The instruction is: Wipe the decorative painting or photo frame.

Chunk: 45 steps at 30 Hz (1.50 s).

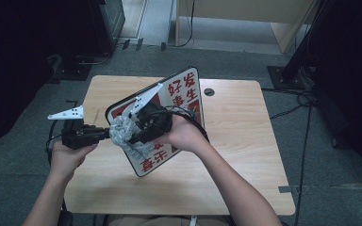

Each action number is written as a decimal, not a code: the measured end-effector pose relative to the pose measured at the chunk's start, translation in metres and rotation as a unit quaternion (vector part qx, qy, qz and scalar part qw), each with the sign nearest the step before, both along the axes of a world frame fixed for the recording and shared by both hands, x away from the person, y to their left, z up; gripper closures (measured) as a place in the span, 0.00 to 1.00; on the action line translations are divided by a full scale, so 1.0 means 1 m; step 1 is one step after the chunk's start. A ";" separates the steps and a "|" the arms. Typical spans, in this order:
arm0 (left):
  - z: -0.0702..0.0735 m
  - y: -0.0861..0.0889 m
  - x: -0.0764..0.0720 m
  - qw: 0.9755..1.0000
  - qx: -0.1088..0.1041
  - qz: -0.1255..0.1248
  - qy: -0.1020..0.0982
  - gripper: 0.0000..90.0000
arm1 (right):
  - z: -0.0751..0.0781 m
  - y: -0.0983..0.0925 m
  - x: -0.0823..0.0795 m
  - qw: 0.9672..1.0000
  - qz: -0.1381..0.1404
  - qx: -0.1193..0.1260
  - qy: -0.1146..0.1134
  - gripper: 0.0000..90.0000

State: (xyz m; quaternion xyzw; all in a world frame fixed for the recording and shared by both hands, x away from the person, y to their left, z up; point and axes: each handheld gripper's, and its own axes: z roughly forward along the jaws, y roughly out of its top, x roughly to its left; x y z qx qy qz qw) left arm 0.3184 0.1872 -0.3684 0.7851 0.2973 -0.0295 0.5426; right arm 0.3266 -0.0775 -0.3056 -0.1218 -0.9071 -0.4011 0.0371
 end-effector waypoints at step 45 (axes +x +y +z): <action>-0.001 -0.001 -0.001 1.000 -0.001 0.006 0.003 0.96 | -0.062 -0.014 -0.010 0.999 -0.008 0.016 0.031 0.71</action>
